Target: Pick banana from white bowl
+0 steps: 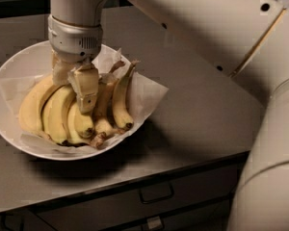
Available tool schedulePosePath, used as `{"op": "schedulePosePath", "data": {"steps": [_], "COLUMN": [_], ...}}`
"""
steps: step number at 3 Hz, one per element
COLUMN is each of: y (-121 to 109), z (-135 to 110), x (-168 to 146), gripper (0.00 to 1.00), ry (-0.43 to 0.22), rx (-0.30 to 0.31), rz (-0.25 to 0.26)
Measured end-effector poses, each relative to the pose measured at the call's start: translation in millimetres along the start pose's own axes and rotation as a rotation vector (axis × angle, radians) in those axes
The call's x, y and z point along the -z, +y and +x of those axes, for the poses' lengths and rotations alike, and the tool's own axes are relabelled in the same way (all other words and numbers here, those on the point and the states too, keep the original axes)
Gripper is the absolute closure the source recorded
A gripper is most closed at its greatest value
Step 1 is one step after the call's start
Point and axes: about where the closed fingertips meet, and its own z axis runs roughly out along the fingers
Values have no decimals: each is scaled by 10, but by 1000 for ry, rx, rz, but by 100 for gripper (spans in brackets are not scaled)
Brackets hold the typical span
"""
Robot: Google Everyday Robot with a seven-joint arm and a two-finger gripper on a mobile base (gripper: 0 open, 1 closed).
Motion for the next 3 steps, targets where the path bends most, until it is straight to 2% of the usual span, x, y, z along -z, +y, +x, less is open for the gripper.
{"op": "schedulePosePath", "data": {"steps": [3], "y": [-81], "z": [-75], "x": [2], "gripper": [32], "ry": [30], "rx": [19], "rz": [-1]}}
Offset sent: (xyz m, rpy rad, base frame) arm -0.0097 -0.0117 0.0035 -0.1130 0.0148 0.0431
